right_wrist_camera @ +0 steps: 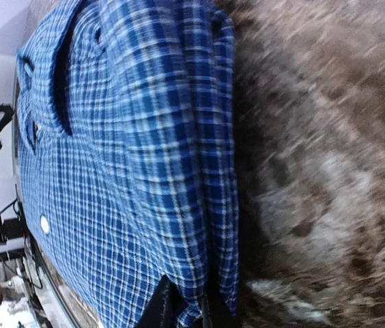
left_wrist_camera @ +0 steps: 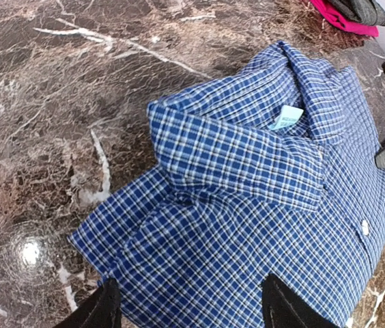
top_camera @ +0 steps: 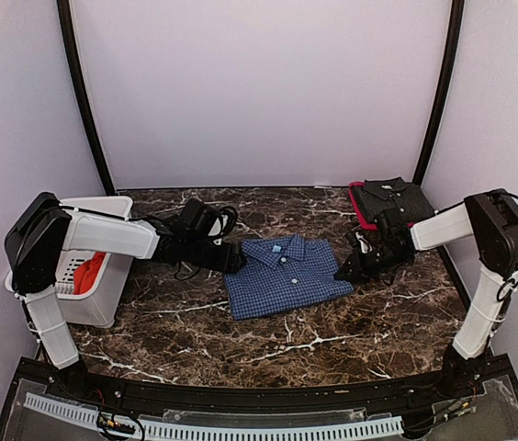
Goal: Fold and stack the mixed laundry pile
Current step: Smooth out the square-folded shirt at the center of the board.
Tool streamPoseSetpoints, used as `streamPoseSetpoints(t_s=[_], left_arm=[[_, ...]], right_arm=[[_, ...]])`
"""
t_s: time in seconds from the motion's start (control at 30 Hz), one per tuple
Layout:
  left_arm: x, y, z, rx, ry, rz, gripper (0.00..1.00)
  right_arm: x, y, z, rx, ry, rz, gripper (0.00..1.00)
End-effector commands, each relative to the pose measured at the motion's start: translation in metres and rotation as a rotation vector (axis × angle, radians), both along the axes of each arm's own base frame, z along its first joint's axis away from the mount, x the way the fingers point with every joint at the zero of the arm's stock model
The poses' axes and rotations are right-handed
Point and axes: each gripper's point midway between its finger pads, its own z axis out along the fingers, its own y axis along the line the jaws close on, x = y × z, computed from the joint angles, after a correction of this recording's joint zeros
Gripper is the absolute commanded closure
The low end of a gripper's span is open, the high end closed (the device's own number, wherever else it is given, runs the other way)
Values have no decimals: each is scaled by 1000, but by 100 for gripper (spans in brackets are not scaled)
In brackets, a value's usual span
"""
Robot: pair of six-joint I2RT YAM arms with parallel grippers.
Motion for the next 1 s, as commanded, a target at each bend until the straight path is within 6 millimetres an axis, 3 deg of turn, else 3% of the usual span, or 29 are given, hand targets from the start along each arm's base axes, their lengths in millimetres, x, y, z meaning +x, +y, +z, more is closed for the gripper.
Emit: streamPoseSetpoints(t_s=[0.0, 0.17, 0.23, 0.3, 0.37, 0.47, 0.57, 0.77, 0.9, 0.97], left_arm=[[-2, 30, -27, 96, 74, 110, 34], [1, 58, -39, 147, 99, 180, 38], [5, 69, -42, 144, 121, 204, 39], [10, 73, -34, 119, 108, 209, 39], [10, 67, -17, 63, 55, 171, 33], [13, 49, 24, -53, -43, 83, 28], [4, 21, 48, -171, -46, -46, 27], [-20, -35, 65, -448, 24, -274, 31], [-15, -49, 44, -487, 72, -267, 33], [-4, -47, 24, -486, 103, -217, 36]], right_arm=[[-37, 16, -10, 38, 66, 32, 97], [-77, 24, -13, 27, 146, 51, 100], [-81, 20, -7, 8, 147, 42, 87], [-72, 16, 13, -12, 82, 26, 68], [-55, 18, 46, 5, -19, 10, 56], [-28, 22, 92, 55, -167, -18, 53], [-10, 37, 112, 145, -208, 11, 55], [10, 69, 102, 299, -154, 103, 65], [18, 79, 75, 360, -104, 123, 71], [29, 73, 56, 372, -75, 94, 73]])
